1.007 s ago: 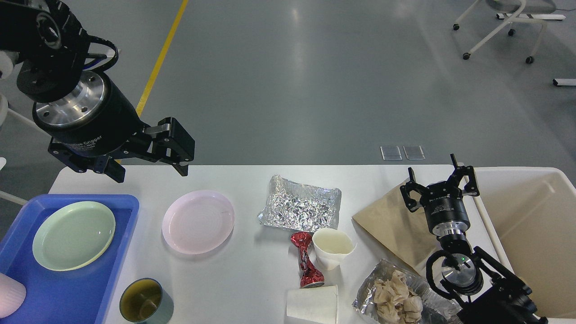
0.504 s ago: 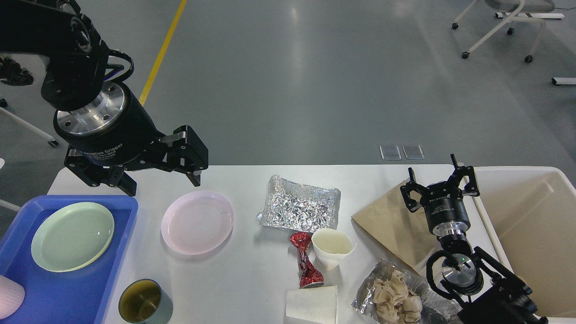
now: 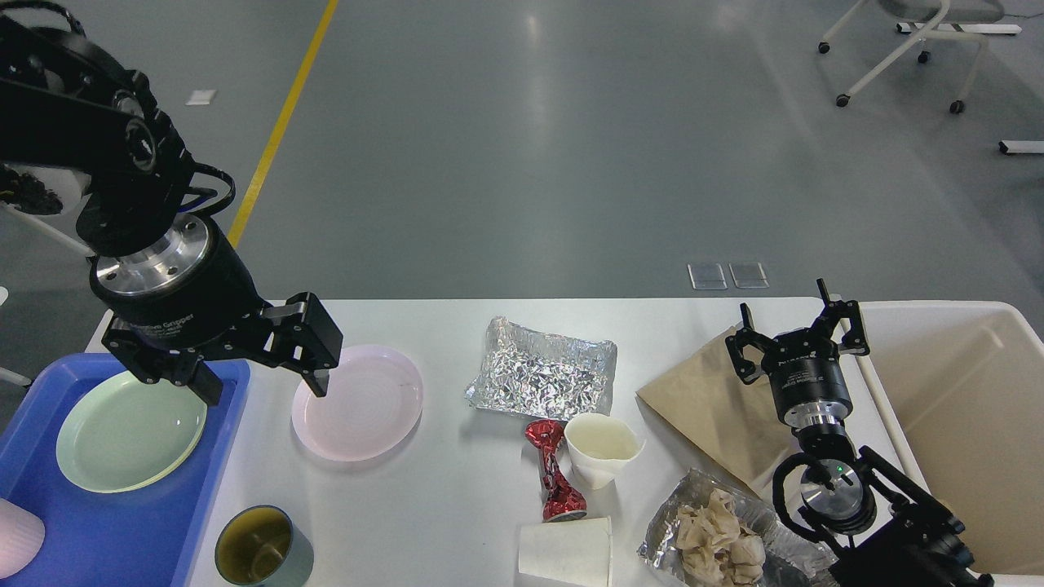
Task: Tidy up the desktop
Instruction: 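Lower the left gripper toward the dark olive cup beside the tray, then close the left gripper around the dark olive cup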
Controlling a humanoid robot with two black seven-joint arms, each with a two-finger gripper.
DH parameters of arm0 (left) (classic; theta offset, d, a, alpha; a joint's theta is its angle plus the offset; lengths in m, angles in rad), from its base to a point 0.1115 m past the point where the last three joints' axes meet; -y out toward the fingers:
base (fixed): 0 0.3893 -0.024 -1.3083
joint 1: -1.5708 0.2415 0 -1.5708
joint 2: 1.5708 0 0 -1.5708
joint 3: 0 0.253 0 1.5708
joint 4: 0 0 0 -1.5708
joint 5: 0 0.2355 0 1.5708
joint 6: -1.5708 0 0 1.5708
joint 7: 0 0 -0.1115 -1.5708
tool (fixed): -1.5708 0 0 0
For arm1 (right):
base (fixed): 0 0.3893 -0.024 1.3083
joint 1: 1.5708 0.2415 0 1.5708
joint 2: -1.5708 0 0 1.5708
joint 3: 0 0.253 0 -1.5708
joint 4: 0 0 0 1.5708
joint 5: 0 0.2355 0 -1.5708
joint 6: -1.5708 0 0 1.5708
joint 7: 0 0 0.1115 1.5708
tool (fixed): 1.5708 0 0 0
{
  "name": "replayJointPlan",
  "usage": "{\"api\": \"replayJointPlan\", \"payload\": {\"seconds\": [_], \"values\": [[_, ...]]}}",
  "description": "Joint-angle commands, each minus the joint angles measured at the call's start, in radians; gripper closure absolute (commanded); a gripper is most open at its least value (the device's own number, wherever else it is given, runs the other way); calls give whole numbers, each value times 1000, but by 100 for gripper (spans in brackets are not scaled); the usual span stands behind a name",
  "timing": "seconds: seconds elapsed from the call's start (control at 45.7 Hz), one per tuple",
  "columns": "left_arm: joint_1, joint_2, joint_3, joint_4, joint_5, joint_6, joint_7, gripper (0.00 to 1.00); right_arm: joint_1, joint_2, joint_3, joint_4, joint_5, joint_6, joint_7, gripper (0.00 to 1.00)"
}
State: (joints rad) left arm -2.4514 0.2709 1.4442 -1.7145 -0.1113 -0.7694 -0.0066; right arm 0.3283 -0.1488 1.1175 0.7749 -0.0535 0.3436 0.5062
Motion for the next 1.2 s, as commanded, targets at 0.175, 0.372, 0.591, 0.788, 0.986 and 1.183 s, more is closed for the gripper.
{"api": "replayJointPlan", "payload": {"seconds": [0.175,0.372,0.591,0.788,0.986,1.183], "values": [[374,191,-90,15,304,269,0,10,0,0,-1,0,0,0,0,0],[580,195,-94,98,401,372,0,12,0,0,1,0,0,0,0,0],[667,197,-108,118,487,409,-3,24,0,0,1,0,0,0,0,0],[768,186,-148,200,492,432,2,24,0,0,1,0,0,0,0,0],[842,159,-162,253,492,458,2,24,0,0,-1,0,0,0,0,0],[890,143,-194,295,492,460,8,24,0,0,1,0,0,0,0,0]]}}
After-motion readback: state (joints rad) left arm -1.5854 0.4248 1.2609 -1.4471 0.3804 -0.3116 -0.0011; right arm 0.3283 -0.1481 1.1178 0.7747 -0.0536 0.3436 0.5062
